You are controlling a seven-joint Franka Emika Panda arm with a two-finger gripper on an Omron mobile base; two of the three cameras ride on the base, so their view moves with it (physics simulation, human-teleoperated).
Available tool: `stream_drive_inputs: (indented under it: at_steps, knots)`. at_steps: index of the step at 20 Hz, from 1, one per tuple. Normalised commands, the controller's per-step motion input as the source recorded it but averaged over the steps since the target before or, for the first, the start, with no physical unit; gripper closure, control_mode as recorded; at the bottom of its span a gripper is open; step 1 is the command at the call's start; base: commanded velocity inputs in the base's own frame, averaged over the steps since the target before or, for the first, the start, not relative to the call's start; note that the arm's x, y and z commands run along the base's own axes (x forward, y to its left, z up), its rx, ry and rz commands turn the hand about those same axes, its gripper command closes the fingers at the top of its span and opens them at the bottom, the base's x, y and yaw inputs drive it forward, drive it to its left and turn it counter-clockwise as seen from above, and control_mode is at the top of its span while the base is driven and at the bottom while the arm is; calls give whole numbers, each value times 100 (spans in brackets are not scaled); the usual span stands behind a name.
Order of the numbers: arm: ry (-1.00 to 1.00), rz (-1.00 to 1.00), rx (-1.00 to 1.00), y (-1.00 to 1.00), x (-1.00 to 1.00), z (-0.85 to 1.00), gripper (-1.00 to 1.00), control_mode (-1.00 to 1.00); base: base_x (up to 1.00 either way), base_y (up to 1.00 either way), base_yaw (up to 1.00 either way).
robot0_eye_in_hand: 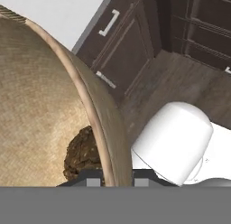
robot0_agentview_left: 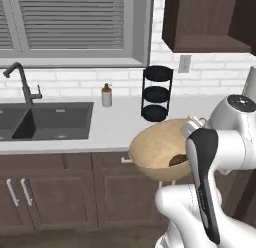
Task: Open the cabinet, pick up the bread from the cabinet and place it in the basket. Then move the basket to the dining counter.
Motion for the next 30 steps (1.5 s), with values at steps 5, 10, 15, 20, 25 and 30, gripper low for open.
stream_drive_inputs:
  at_steps: [5, 10, 15, 20, 25, 30]
  knots:
    - [0, 0, 0, 0, 0, 0, 100, 100, 0, 99, 56]
    - [0, 0, 0, 0, 0, 0, 100, 100, 0, 65, 75]
    - [0, 0, 0, 0, 0, 0, 100, 100, 0, 22, 87]
    - [0, 0, 0, 0, 0, 0, 100, 100, 0, 0, 100]
    - [0, 0, 0, 0, 0, 0, 100, 100, 0, 0, 100]
    - [0, 0, 0, 0, 0, 0, 100, 100, 4, 0, 100]
